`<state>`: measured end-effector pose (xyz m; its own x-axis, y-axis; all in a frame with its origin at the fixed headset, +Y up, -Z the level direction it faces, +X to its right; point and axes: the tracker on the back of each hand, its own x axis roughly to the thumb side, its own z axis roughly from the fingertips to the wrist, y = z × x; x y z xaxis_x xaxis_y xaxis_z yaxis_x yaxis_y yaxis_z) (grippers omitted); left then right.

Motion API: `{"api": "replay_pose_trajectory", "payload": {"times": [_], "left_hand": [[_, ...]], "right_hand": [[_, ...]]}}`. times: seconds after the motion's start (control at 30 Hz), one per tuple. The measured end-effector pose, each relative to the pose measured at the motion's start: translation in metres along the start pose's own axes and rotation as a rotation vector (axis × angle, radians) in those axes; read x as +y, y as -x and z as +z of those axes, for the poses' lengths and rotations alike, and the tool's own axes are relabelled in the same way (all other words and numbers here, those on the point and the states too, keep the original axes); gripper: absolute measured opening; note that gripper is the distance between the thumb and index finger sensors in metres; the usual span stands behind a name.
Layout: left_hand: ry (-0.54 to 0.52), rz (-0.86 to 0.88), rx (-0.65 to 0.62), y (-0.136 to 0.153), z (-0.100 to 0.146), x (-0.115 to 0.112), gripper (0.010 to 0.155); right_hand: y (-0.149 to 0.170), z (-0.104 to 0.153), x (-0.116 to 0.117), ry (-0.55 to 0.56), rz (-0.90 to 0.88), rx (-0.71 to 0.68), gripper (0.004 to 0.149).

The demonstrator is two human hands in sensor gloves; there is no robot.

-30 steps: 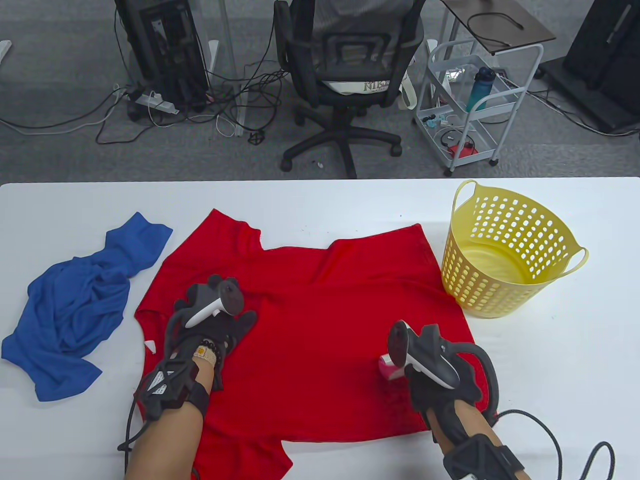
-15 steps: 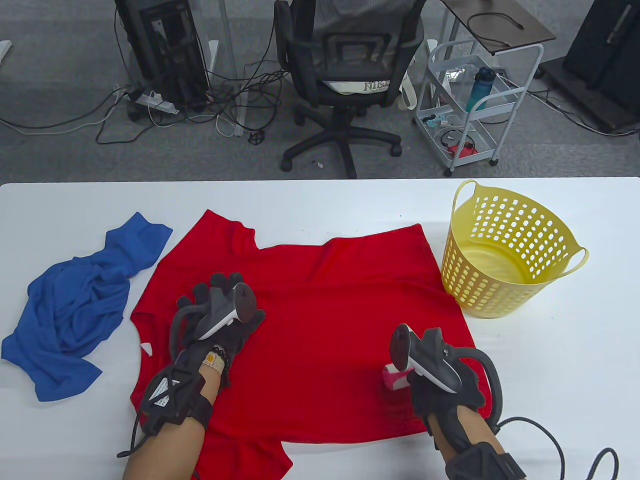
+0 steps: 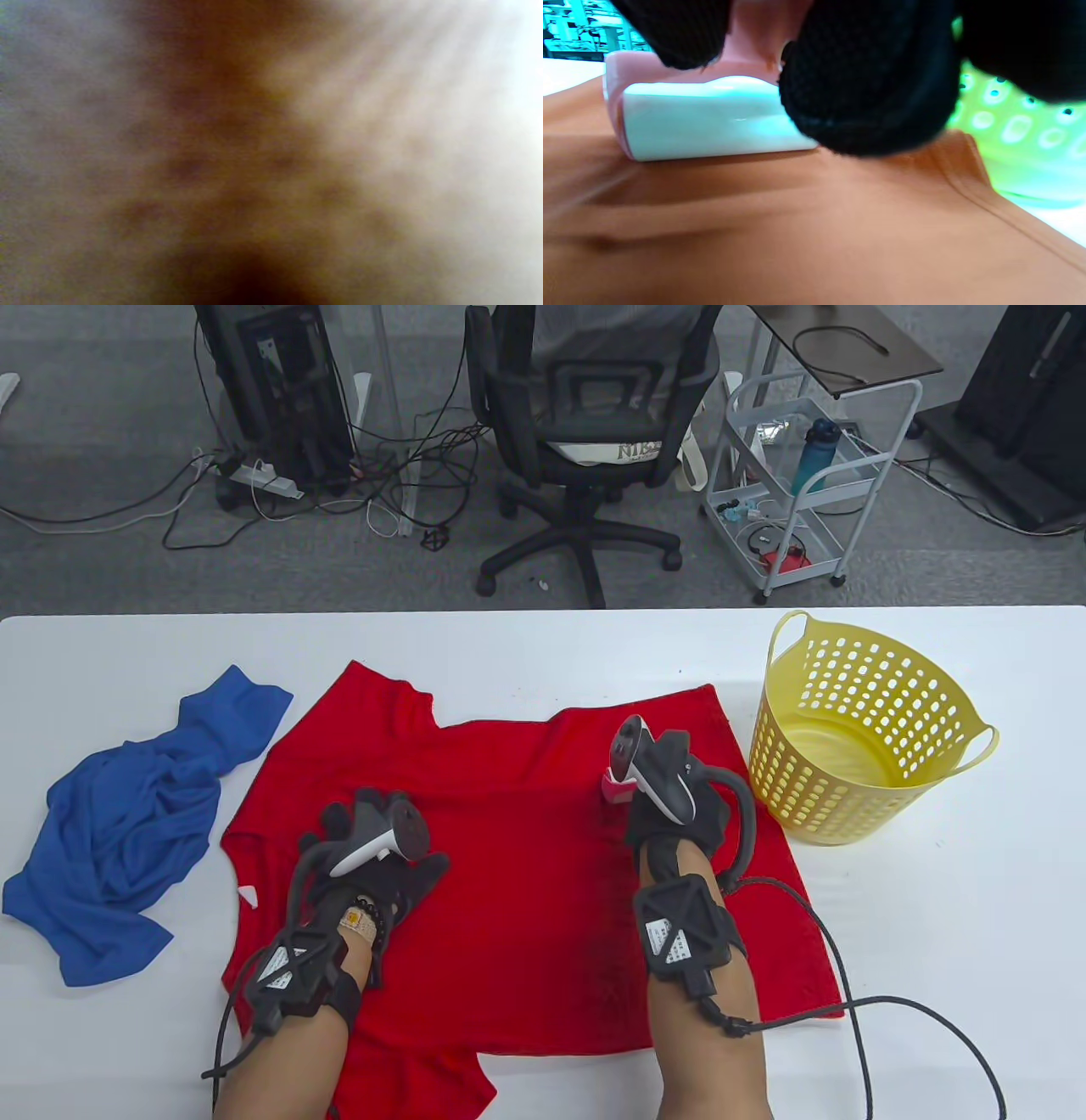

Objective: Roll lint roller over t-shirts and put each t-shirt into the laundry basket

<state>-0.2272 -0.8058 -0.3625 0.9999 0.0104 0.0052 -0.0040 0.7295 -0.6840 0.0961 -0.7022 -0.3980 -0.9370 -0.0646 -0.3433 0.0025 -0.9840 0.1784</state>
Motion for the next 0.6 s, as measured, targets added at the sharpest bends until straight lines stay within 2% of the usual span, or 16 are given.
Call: {"api": "replay_pose_trajectory", "payload": {"times": [0.13, 0.23, 0.4, 0.5, 0.6], "left_hand": [[0.005, 0.008, -0.005, 0.000, 0.000, 0.000, 0.096], [0.006, 0.012, -0.005, 0.000, 0.000, 0.001, 0.096], [0.004, 0.012, -0.003, 0.000, 0.000, 0.000, 0.096], [0.004, 0.012, -0.003, 0.000, 0.000, 0.000, 0.096], [0.003, 0.012, -0.003, 0.000, 0.000, 0.001, 0.096]], "right_hand": [[0.007, -0.003, 0.006, 0.005, -0.050, -0.016, 0.060], [0.016, 0.005, 0.007, -0.014, -0.060, -0.053, 0.061], [0.033, 0.036, 0.002, -0.110, 0.098, -0.118, 0.061], [0.052, 0.062, 0.001, -0.179, 0.133, -0.144, 0.061], [0.071, 0.085, 0.004, -0.186, 0.142, -0.170, 0.061]]}}
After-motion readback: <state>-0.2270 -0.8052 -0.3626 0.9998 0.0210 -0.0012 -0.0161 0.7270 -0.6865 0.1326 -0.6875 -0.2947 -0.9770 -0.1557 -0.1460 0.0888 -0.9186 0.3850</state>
